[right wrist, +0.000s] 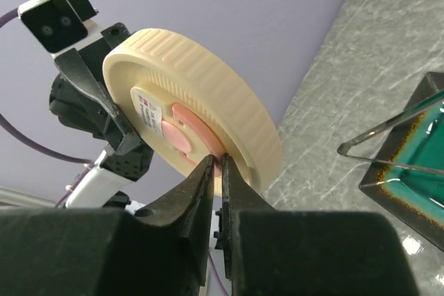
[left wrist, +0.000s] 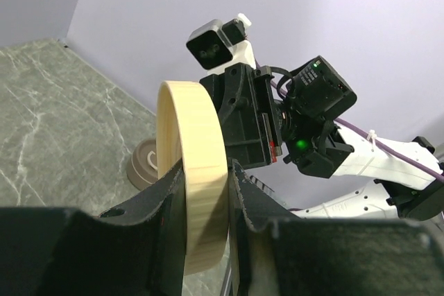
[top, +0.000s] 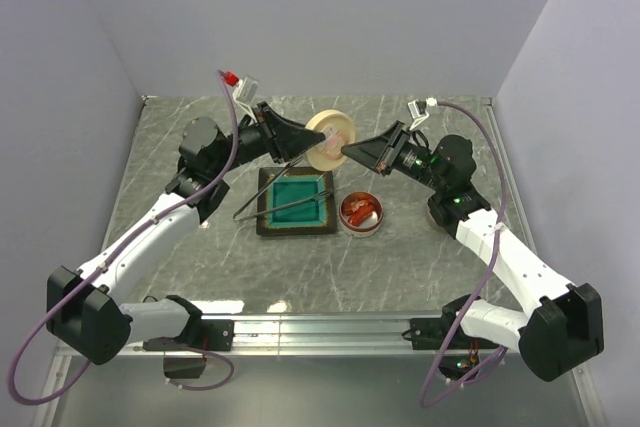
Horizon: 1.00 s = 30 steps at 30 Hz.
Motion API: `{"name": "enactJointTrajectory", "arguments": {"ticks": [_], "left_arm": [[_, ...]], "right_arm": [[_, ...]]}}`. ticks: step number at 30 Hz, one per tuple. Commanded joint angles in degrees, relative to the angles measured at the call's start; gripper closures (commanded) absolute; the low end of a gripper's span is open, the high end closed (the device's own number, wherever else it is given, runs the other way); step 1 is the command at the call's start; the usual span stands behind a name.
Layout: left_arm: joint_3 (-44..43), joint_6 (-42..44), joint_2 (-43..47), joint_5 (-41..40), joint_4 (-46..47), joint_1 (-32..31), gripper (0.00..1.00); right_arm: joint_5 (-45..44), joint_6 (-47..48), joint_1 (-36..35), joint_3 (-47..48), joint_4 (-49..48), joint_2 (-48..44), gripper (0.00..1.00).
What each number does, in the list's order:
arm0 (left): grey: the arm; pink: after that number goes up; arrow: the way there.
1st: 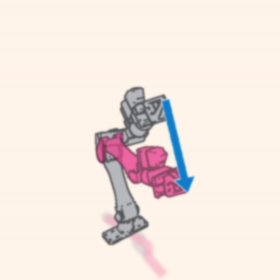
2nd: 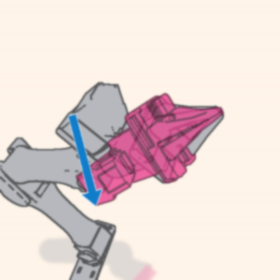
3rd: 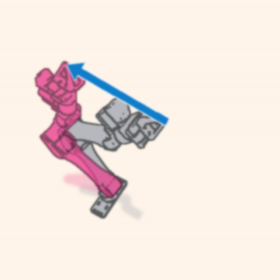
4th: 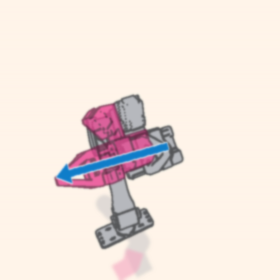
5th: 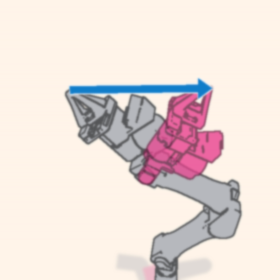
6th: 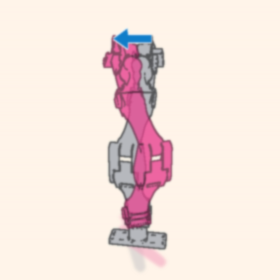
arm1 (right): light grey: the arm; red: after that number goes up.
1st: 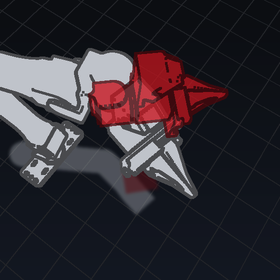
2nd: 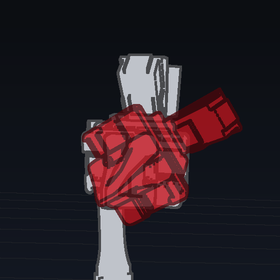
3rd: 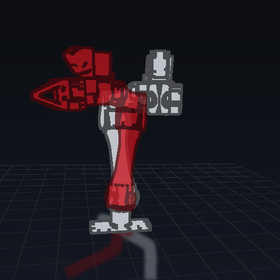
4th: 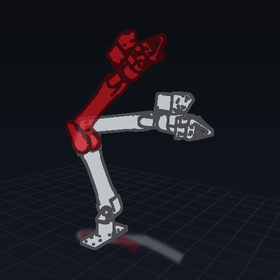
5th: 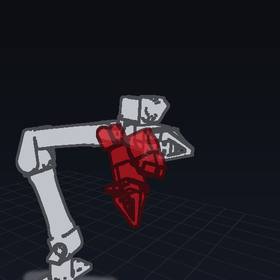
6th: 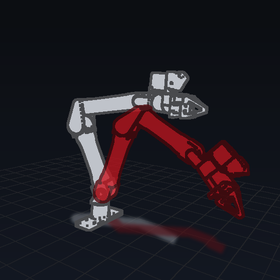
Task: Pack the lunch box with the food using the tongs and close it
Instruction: Pass the lid of the lunch box from the left arm to the right
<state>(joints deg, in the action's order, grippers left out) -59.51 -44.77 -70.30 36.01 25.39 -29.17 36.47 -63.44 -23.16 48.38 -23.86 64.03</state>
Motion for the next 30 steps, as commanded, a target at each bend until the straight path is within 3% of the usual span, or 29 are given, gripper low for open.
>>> {"name": "enactJointTrajectory", "arguments": {"ticks": [1, 11, 15, 19, 20, 23, 30], "left_arm": [[0.3, 2.9, -1.9, -1.9, -5.6, -0.3, 1.0], [-0.3, 3.8, -2.6, -4.1, -8.0, -0.3, 1.0], [0.4, 1.5, -2.6, -2.7, -4.6, 0.2, 1.0], [0.4, -1.8, -2.6, -2.5, -1.3, 1.8, 1.0], [-0.3, -1.7, -2.6, -3.0, -1.7, 2.1, 1.0], [-1.7, -2.1, -3.3, -4.9, -3.1, 2.1, 1.0], [-4.0, -3.7, -5.3, -10.1, -7.0, 1.7, 1.0]], "right_arm": [[7.0, -3.5, -1.6, 3.5, -14.8, -2.7, 0.87], [9.6, -2.0, -3.2, 4.8, -17.0, -3.6, 0.9], [8.1, 2.5, -3.2, 5.8, -9.5, -5.1, 0.75], [-2.2, 12.6, -3.1, 7.1, 4.8, -9.3, 0.53], [-8.7, 15.8, -3.1, 7.3, 7.7, -10.1, 0.52], [-17.4, 17.8, -3.2, 8.3, 13.9, -10.8, 0.52], [-29.9, 15.4, -6.2, 13.5, 23.4, -5.7, 0.49]]}}
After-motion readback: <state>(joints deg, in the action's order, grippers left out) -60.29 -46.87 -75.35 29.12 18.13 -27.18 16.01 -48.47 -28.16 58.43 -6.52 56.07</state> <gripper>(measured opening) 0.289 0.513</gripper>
